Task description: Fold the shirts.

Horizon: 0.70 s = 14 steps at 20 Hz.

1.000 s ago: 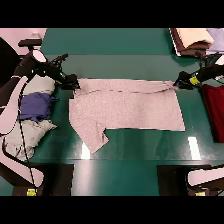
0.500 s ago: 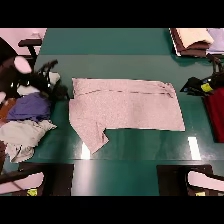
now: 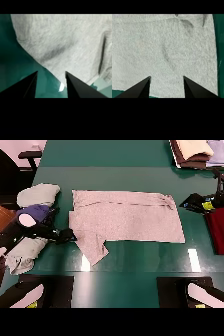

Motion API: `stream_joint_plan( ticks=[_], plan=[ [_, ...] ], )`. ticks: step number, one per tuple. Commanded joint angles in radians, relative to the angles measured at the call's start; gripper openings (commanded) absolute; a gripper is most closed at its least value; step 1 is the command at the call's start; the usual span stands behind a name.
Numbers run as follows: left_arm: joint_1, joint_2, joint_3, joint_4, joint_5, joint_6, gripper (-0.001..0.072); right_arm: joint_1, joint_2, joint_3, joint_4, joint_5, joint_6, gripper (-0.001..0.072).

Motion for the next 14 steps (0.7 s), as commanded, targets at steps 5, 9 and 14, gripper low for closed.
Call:
stream_joint_plan(
  ticks=[5,9,14],
  plan=[
    [-0.039,0.005,-0.099,-0.166,0.190,0.064,0.0417,0.028,0.010,-0.006,0.030,-0.005,0.000,0.0481],
    [-0.143,-0.006,-0.095,-0.185,0.253,0.058,0.0170,0.022,0.010,-0.006,0.027,0.031,0.000,0.0481],
    [-0.139,0.001,-0.012,-0.183,0.179,0.061,0.0021,-0.178,0.084,-0.167,-0.047,0.126,-0.016,0.0481]
  ],
)
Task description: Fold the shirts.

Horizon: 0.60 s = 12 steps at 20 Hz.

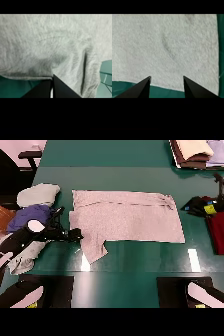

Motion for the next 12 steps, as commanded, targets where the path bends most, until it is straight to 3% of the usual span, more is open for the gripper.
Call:
stream_joint_plan(
  ticks=[1,3,4,8,12],
  plan=[
    [-0.009,0.002,0.057,-0.008,-0.046,0.004,0.0021,-0.155,0.076,-0.171,-0.101,0.047,-0.005,0.0482],
    [-0.009,0.002,0.071,-0.010,-0.046,0.010,0.0021,-0.284,0.134,-0.335,-0.117,0.045,-0.005,0.0581],
    [-0.009,0.002,0.071,-0.010,-0.039,0.010,0.0021,-0.345,0.149,-0.409,-0.104,0.036,-0.005,0.0581],
    [-0.009,0.002,0.071,-0.010,-0.043,0.010,0.0021,-0.433,0.150,-0.594,0.059,-0.075,-0.048,0.0529],
    [-0.009,0.002,0.071,-0.009,-0.045,0.010,0.0021,-0.327,0.050,-0.579,0.138,-0.203,-0.053,0.0474]
  ],
)
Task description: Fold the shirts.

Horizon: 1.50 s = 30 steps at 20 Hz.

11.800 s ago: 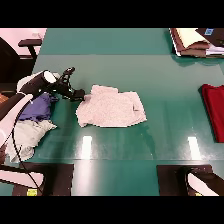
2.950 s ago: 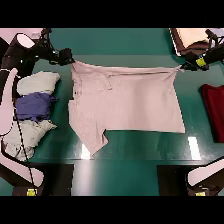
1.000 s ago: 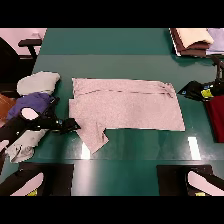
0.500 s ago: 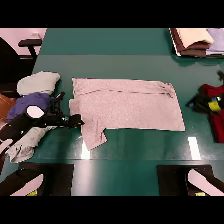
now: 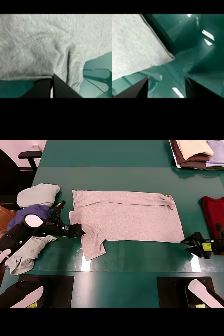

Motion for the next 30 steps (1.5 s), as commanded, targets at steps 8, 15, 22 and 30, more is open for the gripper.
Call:
stream_joint_plan(
  ticks=[8,15,22,30],
  plan=[
    [0.000,0.044,0.020,0.112,-0.150,-0.035,0.0017,0.250,-0.123,0.129,0.014,-0.155,-0.011,0.0014],
    [-0.003,0.355,0.018,0.261,-0.518,-0.175,0.0020,0.263,0.209,0.129,-0.249,0.144,0.001,0.0014],
    [-0.002,0.220,0.213,0.345,-0.328,-0.182,0.0020,0.293,0.251,0.278,-0.211,0.155,0.061,0.0013],
    [0.000,-0.126,0.471,0.459,-0.074,-0.180,0.0022,0.494,-0.284,0.746,-0.203,0.086,0.094,0.0013]
  ],
)
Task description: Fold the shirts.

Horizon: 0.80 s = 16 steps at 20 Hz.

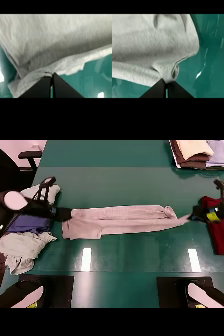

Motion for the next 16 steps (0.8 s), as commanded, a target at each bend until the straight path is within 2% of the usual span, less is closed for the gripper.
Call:
stream_joint_plan(
  ticks=[1,3,4,5,6,7,11,12,13,14,15,16],
  plan=[
    [0.000,-0.138,0.089,0.034,0.130,0.001,0.0022,0.051,-0.223,0.187,0.030,-0.014,0.018,0.0013],
    [0.000,-0.184,0.102,0.034,0.164,-0.004,0.0022,0.050,-0.312,0.255,0.096,-0.015,0.018,0.0014],
    [0.000,-0.196,0.102,0.033,0.172,-0.004,0.0047,0.050,-0.348,0.287,0.113,-0.014,0.018,0.0017],
    [0.000,-0.201,0.102,0.032,0.179,-0.005,0.0316,0.050,-0.380,0.317,0.130,-0.013,0.013,0.0089],
    [0.000,-0.203,0.106,0.033,0.185,-0.012,0.0567,0.048,-0.410,0.349,0.141,-0.013,0.010,0.0319],
    [0.000,-0.202,0.109,0.033,0.195,-0.013,0.0591,0.044,-0.430,0.375,0.160,-0.011,-0.003,0.0401],
    [0.000,-0.202,0.193,0.032,0.097,-0.012,0.0586,-0.034,-0.442,0.398,0.206,0.064,-0.126,0.0459],
    [0.000,-0.202,0.210,0.018,0.075,-0.011,0.0410,-0.073,-0.441,0.380,0.207,0.098,-0.149,0.0459],
    [0.000,-0.202,0.216,0.001,0.067,-0.011,0.0176,-0.113,-0.441,0.352,0.208,0.125,-0.166,0.0460],
    [-0.002,-0.203,0.216,-0.023,0.066,-0.010,0.0021,-0.151,-0.441,0.315,0.208,0.132,-0.175,0.0472],
    [-0.008,-0.203,0.215,-0.050,0.072,-0.010,0.0022,-0.187,-0.441,0.274,0.208,0.124,-0.182,0.0609],
    [-0.016,-0.204,0.215,-0.077,0.082,-0.007,0.0022,-0.223,-0.442,0.226,0.209,0.107,-0.197,0.0698]
  ],
)
